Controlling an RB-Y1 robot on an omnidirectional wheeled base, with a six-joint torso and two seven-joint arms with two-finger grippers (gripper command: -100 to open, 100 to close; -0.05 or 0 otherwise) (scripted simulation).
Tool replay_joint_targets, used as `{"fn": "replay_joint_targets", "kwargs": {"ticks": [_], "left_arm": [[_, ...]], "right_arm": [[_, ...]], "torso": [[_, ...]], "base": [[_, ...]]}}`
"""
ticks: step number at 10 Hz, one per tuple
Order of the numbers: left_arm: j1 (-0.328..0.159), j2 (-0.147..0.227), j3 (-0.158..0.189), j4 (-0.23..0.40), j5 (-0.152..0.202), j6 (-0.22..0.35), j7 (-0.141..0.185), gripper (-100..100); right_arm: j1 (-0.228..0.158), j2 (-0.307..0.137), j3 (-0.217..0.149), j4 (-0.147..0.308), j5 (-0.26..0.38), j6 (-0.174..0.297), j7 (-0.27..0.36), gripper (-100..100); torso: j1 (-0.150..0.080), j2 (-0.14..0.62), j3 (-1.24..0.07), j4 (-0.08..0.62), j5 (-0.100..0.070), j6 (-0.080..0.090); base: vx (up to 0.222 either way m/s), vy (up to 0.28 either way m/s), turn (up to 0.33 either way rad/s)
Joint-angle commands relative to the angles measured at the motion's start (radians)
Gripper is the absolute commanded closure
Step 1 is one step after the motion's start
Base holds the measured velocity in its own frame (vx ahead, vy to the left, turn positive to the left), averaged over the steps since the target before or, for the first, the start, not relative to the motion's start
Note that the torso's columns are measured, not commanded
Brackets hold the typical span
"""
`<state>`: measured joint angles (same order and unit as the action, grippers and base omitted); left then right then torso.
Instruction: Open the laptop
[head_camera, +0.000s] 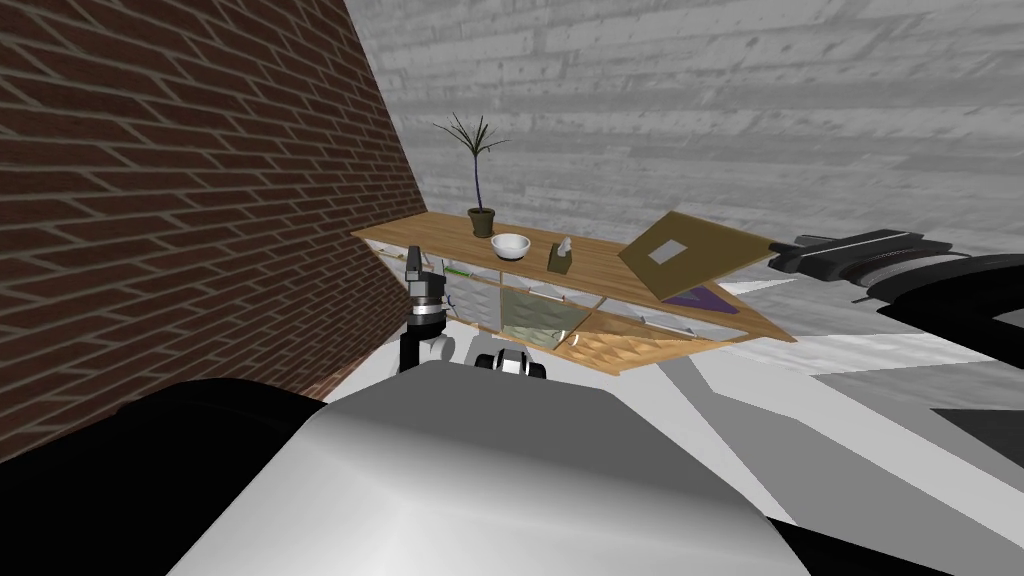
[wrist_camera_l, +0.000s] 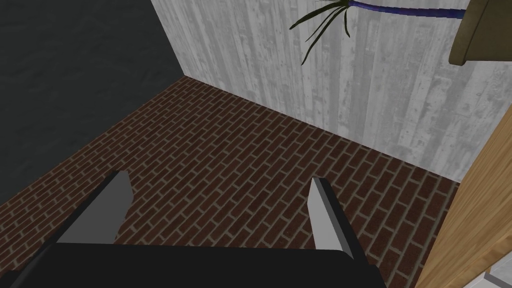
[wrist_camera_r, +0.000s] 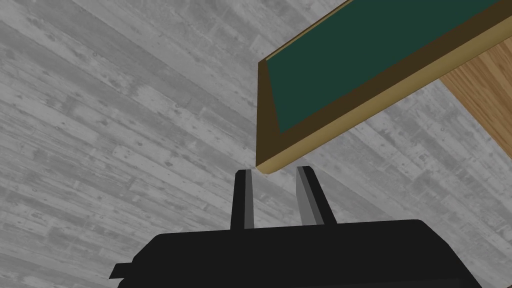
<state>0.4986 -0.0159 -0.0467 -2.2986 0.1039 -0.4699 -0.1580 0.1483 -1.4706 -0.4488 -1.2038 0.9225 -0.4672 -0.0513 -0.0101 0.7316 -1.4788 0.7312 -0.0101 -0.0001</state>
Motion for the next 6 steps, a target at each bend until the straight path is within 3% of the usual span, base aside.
{"fn": "replay_joint_targets", "kwargs": {"ticks": [1,2,3,6], "left_arm": [[0.0,0.0,0.0,0.0,0.0,0.0,0.0,0],[0.0,0.0,0.0,0.0,0.0,0.0,0.0,0],[0.0,0.0,0.0,0.0,0.0,0.0,0.0,0],[0.0,0.0,0.0,0.0,0.0,0.0,0.0,0]], "right_arm": [[-0.063,0.013,0.063,0.002,0.005,-0.006,0.002,100],[-0.114,-0.004,0.097,0.057,0.053,-0.05,-0.037,100],[-0.142,-0.004,0.117,0.081,0.054,-0.054,-0.037,100],[-0.221,-0.004,0.171,0.086,0.054,-0.054,-0.037,100]], "torso": [[0.003,-0.001,-0.001,-0.001,0.001,-0.002],[0.005,-0.003,-0.002,-0.002,0.001,-0.003],[0.003,0.0,-0.001,-0.001,0.001,0.0],[0.003,0.0,0.0,0.0,0.002,-0.001]], "base": [[0.003,-0.012,-0.003],[-0.036,-0.012,-0.045],[-0.035,-0.005,-0.032],[-0.006,0.001,-0.014]]}}
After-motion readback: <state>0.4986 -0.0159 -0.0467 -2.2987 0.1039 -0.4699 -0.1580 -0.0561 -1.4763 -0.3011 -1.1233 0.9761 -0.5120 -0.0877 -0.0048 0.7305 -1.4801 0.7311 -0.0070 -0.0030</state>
